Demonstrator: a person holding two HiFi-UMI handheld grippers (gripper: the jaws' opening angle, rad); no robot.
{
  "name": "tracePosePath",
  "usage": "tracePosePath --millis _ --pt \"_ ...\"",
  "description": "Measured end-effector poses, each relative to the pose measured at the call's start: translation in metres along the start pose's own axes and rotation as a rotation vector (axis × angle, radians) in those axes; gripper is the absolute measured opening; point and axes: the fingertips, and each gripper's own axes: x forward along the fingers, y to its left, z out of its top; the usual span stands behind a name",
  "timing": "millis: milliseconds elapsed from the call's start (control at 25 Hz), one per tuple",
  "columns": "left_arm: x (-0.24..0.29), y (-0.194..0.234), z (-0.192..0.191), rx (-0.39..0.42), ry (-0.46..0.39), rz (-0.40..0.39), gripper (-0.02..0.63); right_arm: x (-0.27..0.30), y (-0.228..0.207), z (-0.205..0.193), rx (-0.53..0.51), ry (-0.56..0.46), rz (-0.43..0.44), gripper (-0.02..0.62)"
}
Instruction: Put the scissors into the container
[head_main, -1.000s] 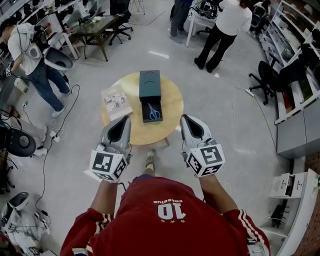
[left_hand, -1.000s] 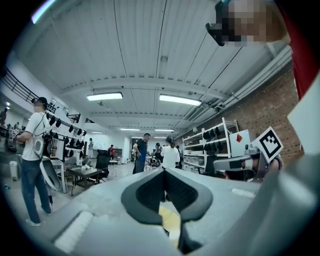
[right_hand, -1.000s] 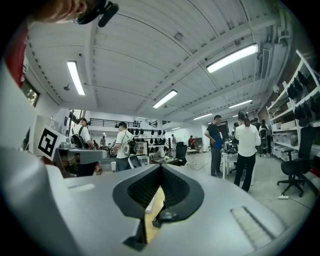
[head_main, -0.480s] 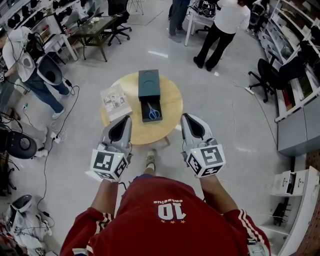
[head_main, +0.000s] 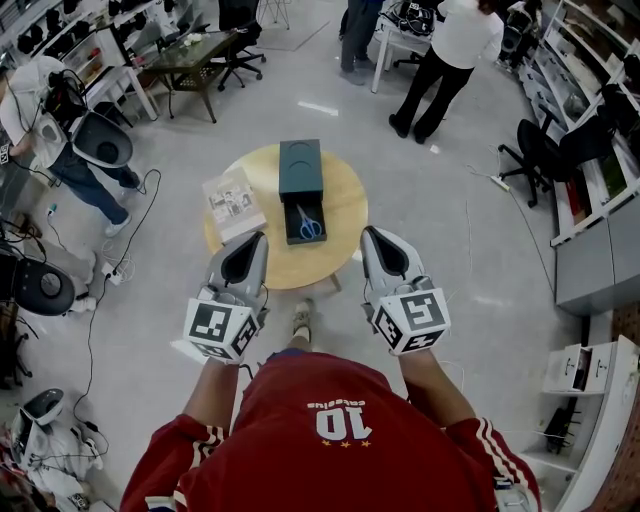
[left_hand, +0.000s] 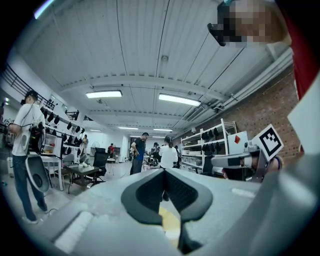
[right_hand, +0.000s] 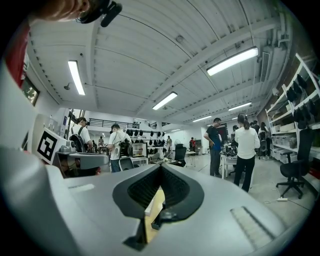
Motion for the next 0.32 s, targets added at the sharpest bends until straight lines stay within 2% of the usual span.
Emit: tracePosePath --millis 320 --pt "0.0006 -0.0033 -0.0029 0.015 0.006 -0.013 0.002 0.0003 0.0014 -0.0082 -0.002 0.008 -0.002 0.0"
